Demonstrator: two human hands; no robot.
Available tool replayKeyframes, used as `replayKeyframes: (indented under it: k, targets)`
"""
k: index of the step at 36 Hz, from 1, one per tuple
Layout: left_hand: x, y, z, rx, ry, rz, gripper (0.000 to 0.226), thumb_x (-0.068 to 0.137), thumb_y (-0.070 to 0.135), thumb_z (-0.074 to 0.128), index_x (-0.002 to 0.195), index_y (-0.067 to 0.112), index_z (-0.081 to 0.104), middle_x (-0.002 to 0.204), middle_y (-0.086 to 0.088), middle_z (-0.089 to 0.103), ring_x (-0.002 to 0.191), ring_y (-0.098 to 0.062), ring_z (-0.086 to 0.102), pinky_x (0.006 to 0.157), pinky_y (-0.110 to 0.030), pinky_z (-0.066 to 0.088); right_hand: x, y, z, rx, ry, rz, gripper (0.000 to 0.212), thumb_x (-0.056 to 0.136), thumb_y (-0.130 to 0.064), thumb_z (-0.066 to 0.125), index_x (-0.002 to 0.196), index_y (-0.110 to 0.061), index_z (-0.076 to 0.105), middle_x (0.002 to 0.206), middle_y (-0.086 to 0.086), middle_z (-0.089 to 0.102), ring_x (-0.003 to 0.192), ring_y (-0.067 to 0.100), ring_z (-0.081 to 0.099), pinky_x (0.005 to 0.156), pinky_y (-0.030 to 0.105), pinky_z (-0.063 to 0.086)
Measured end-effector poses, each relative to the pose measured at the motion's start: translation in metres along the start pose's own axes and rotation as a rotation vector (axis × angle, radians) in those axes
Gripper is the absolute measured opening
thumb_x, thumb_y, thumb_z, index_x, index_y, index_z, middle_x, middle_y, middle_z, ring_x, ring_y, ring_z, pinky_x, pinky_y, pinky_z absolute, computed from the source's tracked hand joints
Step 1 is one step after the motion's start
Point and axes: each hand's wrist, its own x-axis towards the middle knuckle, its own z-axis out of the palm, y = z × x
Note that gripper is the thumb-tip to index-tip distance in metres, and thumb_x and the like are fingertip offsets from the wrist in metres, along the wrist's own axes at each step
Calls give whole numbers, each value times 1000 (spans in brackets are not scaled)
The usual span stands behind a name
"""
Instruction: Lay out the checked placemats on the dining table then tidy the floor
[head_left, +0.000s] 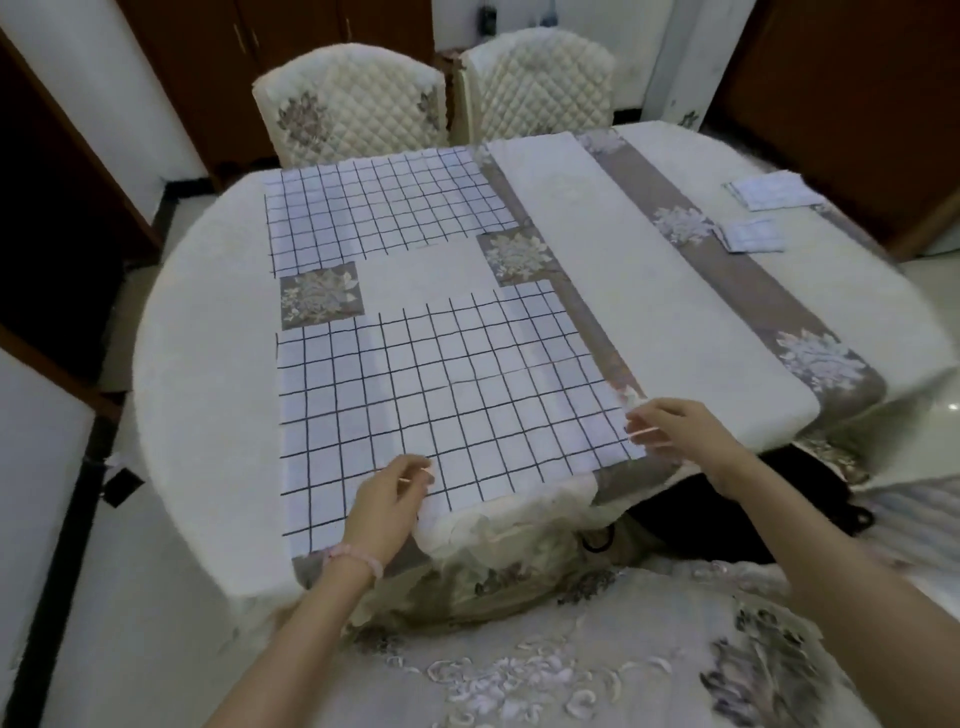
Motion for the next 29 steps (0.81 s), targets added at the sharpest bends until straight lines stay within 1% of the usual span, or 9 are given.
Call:
replayKeyframes:
  k: [3, 6, 11, 14, 16, 19, 22, 26, 29]
  targets:
    - [-9, 27, 22, -201, -31, -25, 16, 96, 15, 47, 100, 15, 63, 90, -1, 69, 87, -15, 65, 71, -17, 48, -31, 21, -23, 97, 66, 37, 20, 96, -18, 50, 85, -10, 65, 87, 9, 66, 75, 17, 62, 69, 24, 50]
    - [-18, 53, 48, -263, -120, 5, 16, 95, 13, 47, 95, 12, 64, 81, -2, 68, 79, -17, 65, 74, -23, 51, -65, 47, -44, 195, 138, 74, 23, 97, -18, 47, 84, -11, 65, 84, 8, 65, 74, 17, 61, 72, 25, 50]
    - [-34, 102, 93, -291, -253, 61, 17, 94, 10, 48, 89, 10, 64, 75, -5, 64, 74, -16, 61, 70, -20, 52, -129, 87, -66, 395, 354, 12, 23, 99, -10, 41, 89, -9, 63, 86, 12, 65, 74, 18, 66, 75, 29, 56]
    - [-49, 136, 122, -293, -317, 129, 17, 93, 9, 49, 86, 9, 64, 74, -6, 64, 74, -17, 60, 80, -35, 52, -160, 102, -57, 303, 320, -17, 22, 98, -8, 43, 89, -7, 63, 80, 8, 67, 67, 10, 65, 61, 18, 54]
    - [-65, 161, 140, -305, -332, 185, 18, 93, 9, 50, 83, 12, 64, 72, -3, 64, 70, -10, 60, 76, -30, 52, -176, 122, -47, 211, 295, -4, 22, 96, -9, 47, 87, -12, 66, 82, 1, 67, 72, 8, 62, 64, 16, 50]
    - [-97, 200, 165, -338, -376, 304, 16, 93, 10, 51, 86, 12, 65, 71, 1, 64, 65, 0, 60, 65, -12, 47, -209, 171, -34, 210, 223, 118, 19, 96, -9, 46, 90, -12, 63, 82, -2, 64, 74, 10, 59, 64, 13, 45]
    - [-138, 227, 197, -341, -502, 384, 16, 94, 16, 50, 89, 18, 66, 74, 0, 66, 73, -7, 64, 67, -16, 52, -252, 237, -30, 216, 179, 311, 18, 96, -10, 44, 94, -13, 62, 81, 0, 63, 70, 8, 57, 61, 10, 44]
    - [-200, 235, 269, -253, -808, 416, 14, 93, 10, 50, 89, 11, 63, 74, 2, 64, 68, -2, 60, 69, -15, 50, -321, 330, -29, 269, 199, 630, 22, 95, -10, 43, 85, -14, 62, 75, 1, 64, 59, 7, 56, 52, 12, 43]
    - [-240, 219, 339, -76, -1064, 417, 14, 93, 3, 47, 91, 10, 59, 69, 3, 58, 58, 3, 57, 61, -9, 46, -380, 384, -25, 355, 208, 819, 20, 94, -12, 45, 82, -12, 62, 69, 2, 62, 55, 9, 55, 46, 14, 42]
